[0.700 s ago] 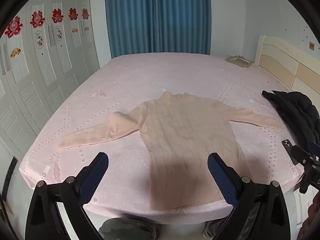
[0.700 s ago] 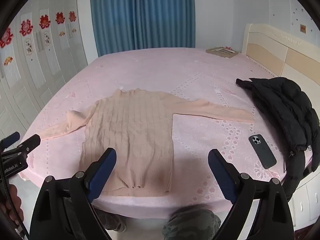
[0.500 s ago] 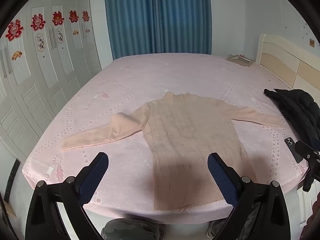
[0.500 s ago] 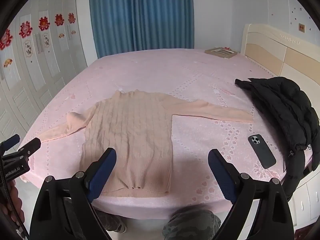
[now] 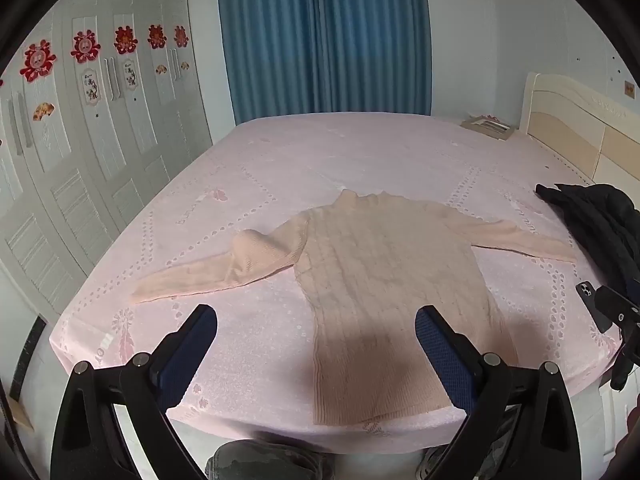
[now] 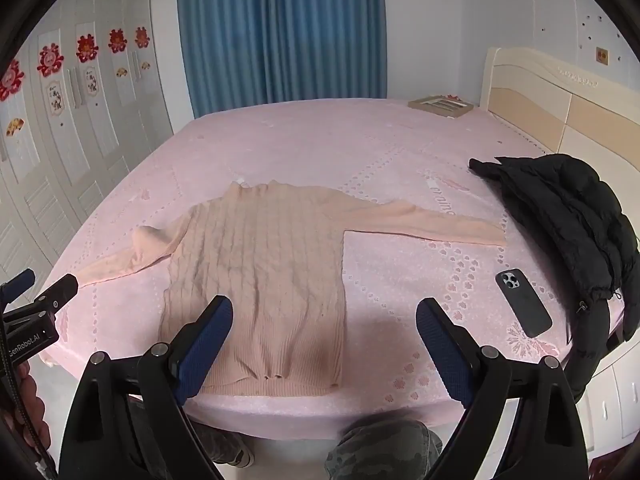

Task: Fold small clothes

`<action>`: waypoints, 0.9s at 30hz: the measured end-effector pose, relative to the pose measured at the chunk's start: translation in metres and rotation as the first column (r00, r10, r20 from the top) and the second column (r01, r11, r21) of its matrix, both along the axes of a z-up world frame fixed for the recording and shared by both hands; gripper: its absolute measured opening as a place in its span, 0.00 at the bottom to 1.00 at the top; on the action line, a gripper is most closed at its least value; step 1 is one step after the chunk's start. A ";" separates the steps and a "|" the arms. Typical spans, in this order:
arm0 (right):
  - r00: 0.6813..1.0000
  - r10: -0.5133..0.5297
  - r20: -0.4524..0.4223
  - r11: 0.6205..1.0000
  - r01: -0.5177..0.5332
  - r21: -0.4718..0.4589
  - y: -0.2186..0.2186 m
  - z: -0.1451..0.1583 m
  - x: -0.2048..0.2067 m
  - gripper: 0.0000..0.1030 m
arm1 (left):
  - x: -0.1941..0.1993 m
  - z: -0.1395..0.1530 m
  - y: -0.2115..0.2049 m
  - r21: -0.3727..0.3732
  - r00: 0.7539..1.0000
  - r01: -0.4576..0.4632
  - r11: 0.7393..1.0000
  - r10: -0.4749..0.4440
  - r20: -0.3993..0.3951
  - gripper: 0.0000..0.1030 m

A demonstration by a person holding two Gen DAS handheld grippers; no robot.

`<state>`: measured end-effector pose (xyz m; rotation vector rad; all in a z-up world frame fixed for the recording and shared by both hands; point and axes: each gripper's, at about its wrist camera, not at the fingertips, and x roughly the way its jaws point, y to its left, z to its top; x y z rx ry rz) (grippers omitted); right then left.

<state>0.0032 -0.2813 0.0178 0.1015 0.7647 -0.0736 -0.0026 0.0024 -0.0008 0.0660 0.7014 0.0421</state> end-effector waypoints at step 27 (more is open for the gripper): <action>0.999 0.021 0.033 1.000 -0.021 0.010 0.010 0.009 -0.008 0.89 | -0.001 0.003 0.017 -0.029 0.999 -0.042 0.999 0.042 -0.001 0.97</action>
